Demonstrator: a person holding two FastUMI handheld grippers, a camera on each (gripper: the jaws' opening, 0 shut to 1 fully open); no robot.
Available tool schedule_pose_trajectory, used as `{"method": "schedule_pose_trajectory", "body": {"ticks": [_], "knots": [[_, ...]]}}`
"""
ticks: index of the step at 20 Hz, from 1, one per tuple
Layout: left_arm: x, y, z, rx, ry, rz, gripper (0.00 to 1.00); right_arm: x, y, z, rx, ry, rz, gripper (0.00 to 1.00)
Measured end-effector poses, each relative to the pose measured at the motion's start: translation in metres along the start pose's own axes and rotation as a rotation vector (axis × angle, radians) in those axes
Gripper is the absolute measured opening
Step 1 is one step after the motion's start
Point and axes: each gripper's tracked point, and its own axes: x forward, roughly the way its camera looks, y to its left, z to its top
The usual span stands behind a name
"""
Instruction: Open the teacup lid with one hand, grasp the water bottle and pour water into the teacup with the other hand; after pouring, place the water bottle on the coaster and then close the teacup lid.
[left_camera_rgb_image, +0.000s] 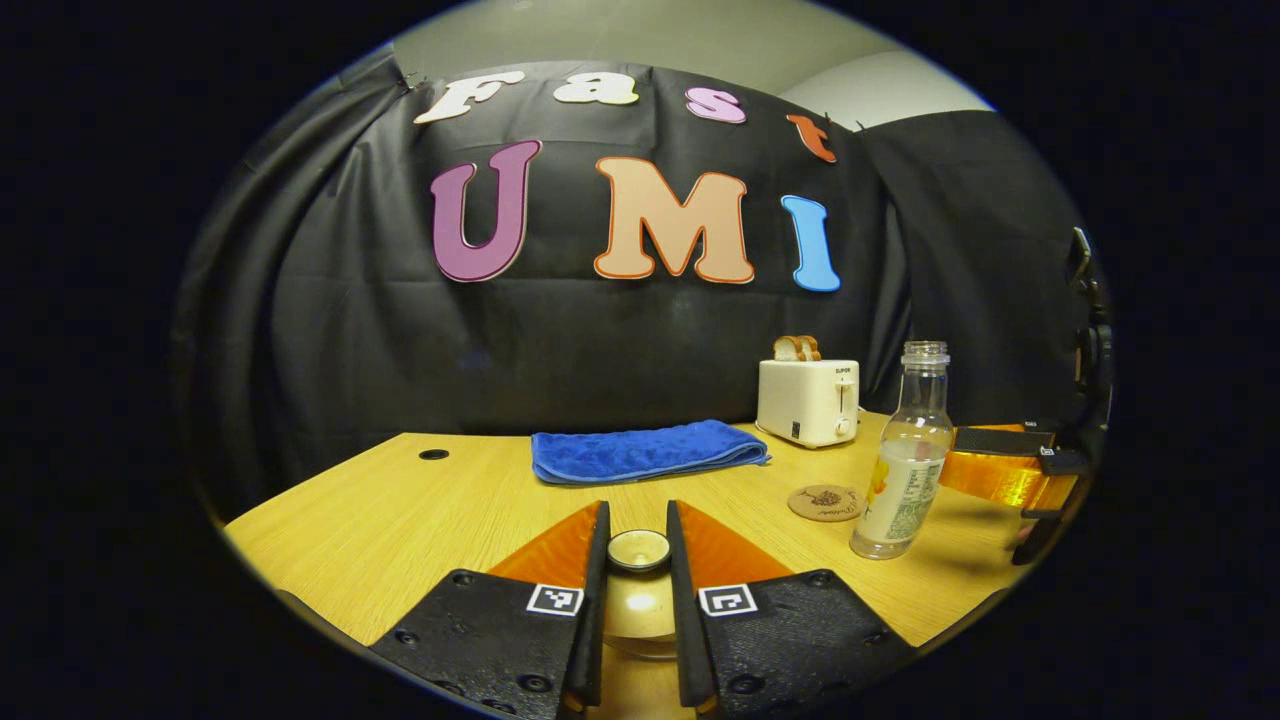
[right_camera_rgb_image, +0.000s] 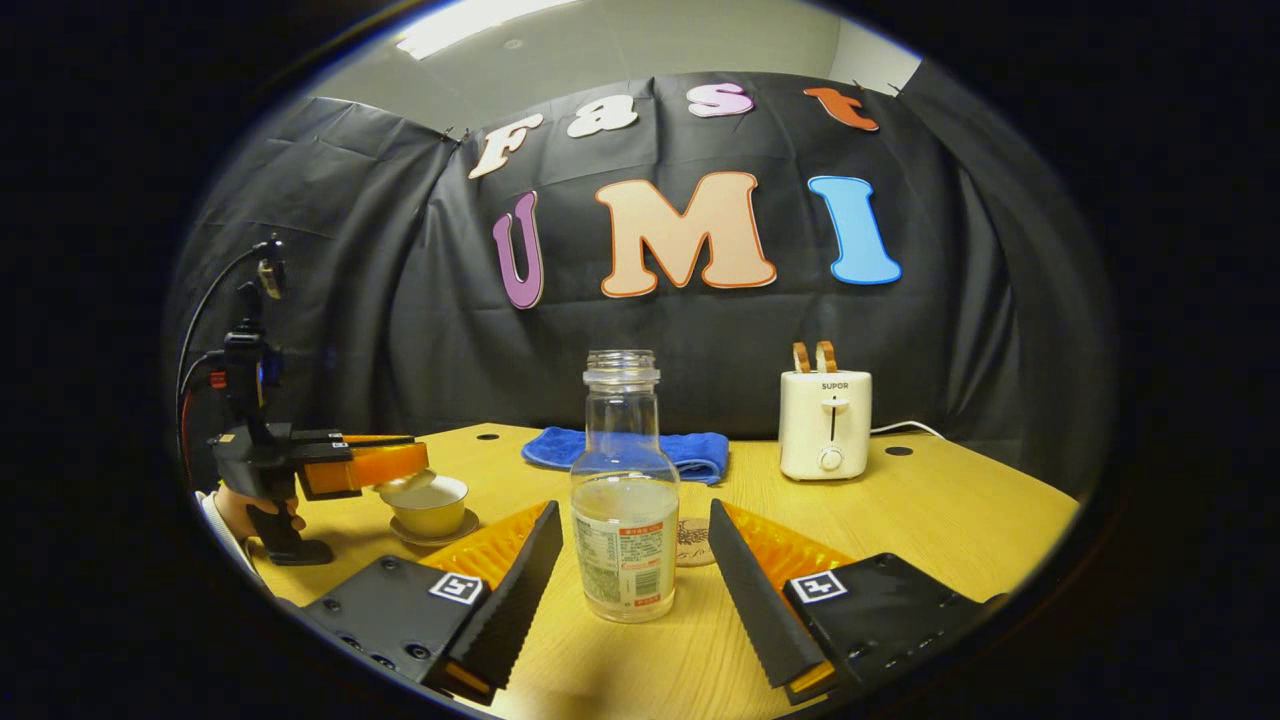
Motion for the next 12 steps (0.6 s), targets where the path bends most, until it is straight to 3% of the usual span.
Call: {"method": "schedule_pose_trajectory", "body": {"ticks": [12], "knots": [[-0.025,0.053,0.003,0.002,-0.013,0.109,0.27,0.041,0.002,-0.024,-0.008,0.146,-0.025,0.95]]}}
